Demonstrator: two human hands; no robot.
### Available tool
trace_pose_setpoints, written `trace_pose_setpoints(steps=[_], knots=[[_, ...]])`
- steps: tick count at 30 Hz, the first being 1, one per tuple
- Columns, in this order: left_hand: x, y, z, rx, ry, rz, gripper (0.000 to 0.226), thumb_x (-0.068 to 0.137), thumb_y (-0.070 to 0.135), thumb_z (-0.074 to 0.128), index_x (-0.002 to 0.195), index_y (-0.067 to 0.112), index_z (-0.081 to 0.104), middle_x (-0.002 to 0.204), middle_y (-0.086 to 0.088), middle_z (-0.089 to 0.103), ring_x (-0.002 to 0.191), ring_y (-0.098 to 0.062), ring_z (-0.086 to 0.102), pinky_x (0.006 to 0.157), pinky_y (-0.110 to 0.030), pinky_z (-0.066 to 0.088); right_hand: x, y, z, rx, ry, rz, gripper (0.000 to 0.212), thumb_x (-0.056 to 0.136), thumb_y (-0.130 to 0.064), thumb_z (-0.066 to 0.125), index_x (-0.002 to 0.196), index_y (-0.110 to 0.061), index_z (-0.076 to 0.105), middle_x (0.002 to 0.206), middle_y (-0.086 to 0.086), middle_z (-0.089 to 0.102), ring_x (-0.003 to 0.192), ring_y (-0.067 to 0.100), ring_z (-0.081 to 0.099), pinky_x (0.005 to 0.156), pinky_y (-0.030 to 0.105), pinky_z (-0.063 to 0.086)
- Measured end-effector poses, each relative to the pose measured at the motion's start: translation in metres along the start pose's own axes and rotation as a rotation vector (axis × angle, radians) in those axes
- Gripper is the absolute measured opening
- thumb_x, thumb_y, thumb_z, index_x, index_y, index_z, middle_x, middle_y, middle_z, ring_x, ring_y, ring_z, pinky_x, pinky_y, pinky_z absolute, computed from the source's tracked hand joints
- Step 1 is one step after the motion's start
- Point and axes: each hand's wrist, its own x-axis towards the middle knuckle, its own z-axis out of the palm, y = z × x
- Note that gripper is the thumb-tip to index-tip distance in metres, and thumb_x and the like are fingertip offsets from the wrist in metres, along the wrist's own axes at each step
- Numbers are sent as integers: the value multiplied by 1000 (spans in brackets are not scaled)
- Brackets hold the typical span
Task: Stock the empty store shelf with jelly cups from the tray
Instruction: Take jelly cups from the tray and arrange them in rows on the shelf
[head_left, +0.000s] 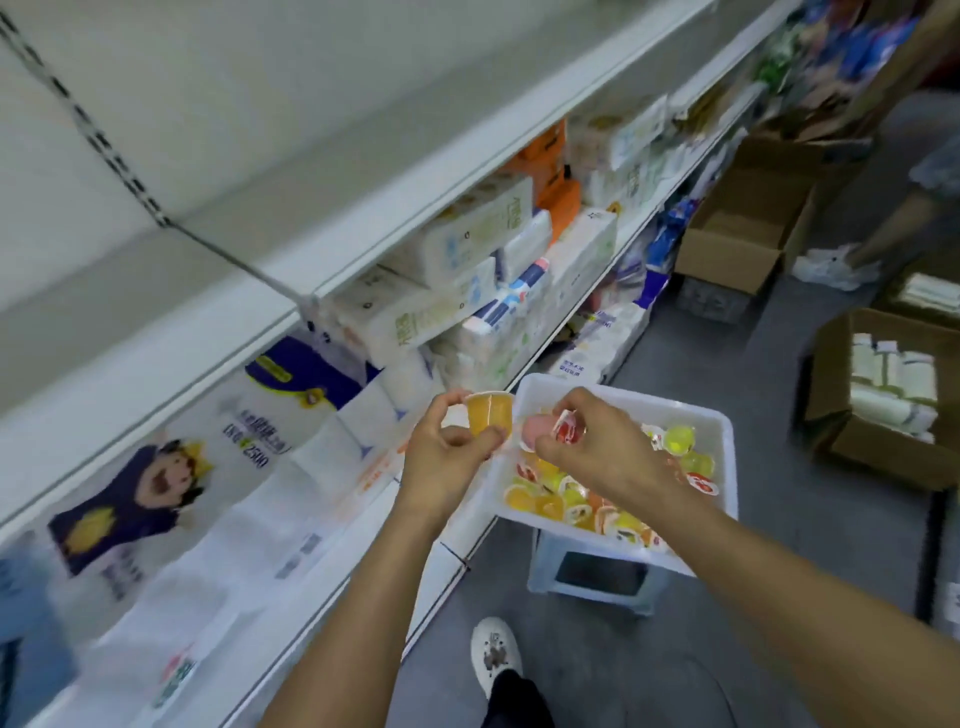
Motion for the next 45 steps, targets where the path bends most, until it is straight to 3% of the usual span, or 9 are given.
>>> trace_pose_setpoints(steps=[5,16,20,23,28,32,38,42,45], knots=[[-63,27,-73,-45,125,115,44,77,15,74,106,42,56,79,-8,73,78,-23,70,82,-39,55,-38,-70,1,53,-56,-161,39,72,-47,69,101,-28,50,89,-6,62,80,16,61,73,34,52],[-160,48,-249,-43,477,253,41,75,20,77,99,35,47,105,3,63,72,-19,70,58,-35,55,-98,-260,50,157,-152,-546,48,70,-42,76,107,-27,49,92,-13,58,83,6,59,70,23,48],[-197,42,-331,29,645,273,40,76,10,75,97,26,45,96,6,59,61,-2,61,52,-16,47,-120,-332,100,169,-233,-667,37,74,-37,73,107,-29,59,97,-12,63,81,-2,58,64,14,43],[-221,34,-392,102,769,255,43,70,13,79,91,30,46,88,8,63,73,-11,59,66,-21,46,-137,-379,141,150,-292,-746,34,74,-38,73,105,-29,64,98,-10,66,84,5,61,75,24,51],[-265,15,-475,175,899,254,45,74,12,78,104,27,49,90,5,63,74,-10,59,65,-20,47,-155,-451,214,12,-325,-877,41,73,-41,72,111,-25,63,106,-6,64,93,15,60,84,36,51],[-290,-4,-529,203,981,204,48,75,13,78,111,28,51,92,2,66,78,-14,65,65,-30,55,-162,-500,275,-61,-275,-951,33,78,-36,64,106,-20,59,102,-2,63,96,22,58,75,28,46],[-304,-18,-585,264,1048,153,45,74,17,80,109,29,55,86,7,67,79,-10,66,63,-25,53,-151,-557,343,-209,-290,-961,29,82,-25,60,109,-19,52,109,4,57,109,25,48,77,30,39],[-309,-25,-607,289,1051,116,44,75,21,79,109,33,54,89,11,66,80,-4,64,60,-16,47,-133,-579,372,-202,-273,-997,13,86,-26,57,89,-19,47,89,2,49,94,26,46,69,28,31],[-308,-28,-618,274,1059,101,43,75,22,80,108,34,55,91,14,66,83,-3,64,62,-15,47,-121,-592,384,-202,-243,-1007,16,86,-23,58,99,-14,52,93,3,49,95,24,45,71,28,32]])
